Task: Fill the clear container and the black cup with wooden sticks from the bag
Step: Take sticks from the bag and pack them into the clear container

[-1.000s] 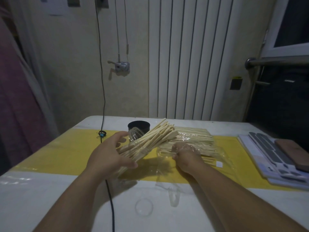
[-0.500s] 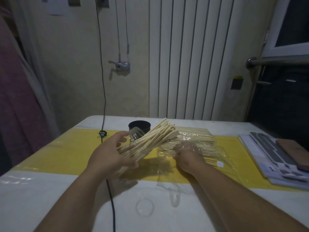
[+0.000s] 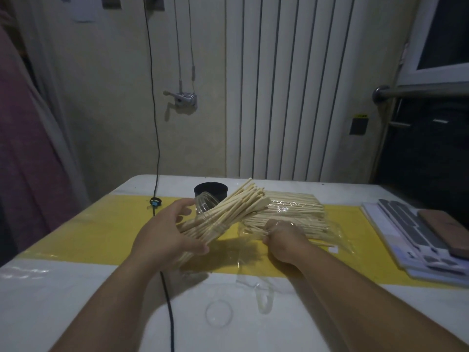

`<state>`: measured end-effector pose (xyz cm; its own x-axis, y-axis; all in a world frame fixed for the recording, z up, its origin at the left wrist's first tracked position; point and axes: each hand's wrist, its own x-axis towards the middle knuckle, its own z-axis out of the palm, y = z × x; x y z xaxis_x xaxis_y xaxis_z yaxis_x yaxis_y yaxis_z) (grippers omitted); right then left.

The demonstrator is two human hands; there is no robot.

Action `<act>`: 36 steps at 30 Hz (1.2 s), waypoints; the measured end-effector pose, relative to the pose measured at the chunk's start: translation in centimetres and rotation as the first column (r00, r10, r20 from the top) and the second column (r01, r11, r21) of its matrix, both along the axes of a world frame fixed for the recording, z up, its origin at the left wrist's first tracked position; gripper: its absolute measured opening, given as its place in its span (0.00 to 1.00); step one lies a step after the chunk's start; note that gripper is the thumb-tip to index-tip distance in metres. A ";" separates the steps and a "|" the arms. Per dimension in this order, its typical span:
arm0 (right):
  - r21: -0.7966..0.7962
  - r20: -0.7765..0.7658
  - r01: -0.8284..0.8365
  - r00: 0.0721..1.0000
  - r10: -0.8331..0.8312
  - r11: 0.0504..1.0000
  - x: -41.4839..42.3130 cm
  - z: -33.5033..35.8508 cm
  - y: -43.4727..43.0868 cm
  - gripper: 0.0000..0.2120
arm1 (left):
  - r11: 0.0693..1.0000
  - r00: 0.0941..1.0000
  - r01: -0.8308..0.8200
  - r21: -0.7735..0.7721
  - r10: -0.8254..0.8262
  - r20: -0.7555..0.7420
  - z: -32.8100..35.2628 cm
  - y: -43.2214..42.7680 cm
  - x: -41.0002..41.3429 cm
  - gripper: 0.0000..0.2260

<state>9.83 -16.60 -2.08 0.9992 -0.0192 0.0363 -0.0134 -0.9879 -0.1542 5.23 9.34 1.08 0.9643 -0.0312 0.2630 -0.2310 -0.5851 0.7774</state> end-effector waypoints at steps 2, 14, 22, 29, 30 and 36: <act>-0.060 0.023 0.011 1.000 -0.010 0.998 -0.6 -0.2 0.2 0.12 | 1.000 1.000 -0.001 0.006 0.001 0.002 0.0 -0.1 0.0 0.43; -0.086 0.074 -0.137 0.987 0.143 0.987 -5.6 0.9 -0.4 0.09 | 0.997 0.999 -0.031 0.075 0.030 0.014 0.1 -0.3 -0.1 0.45; -0.096 0.110 -0.165 0.978 0.176 0.982 -8.7 4.5 -0.3 0.19 | 0.996 1.000 -0.016 0.086 0.014 0.022 0.0 -0.4 -0.2 0.45; -0.192 0.521 -0.185 0.813 0.260 0.964 -9.3 6.2 -0.2 0.15 | 0.999 1.000 0.000 0.037 -0.001 0.029 0.1 -0.4 -0.3 0.41; -0.179 0.660 -0.219 0.696 0.283 0.959 -9.2 6.0 -0.3 0.15 | 0.999 0.999 0.000 0.042 -0.002 0.033 0.1 -0.4 -0.4 0.41; -0.165 0.924 -0.326 0.280 0.262 0.931 -8.2 5.0 -0.6 0.18 | 0.994 0.999 -0.009 0.108 0.005 0.044 0.0 -0.4 -0.3 0.43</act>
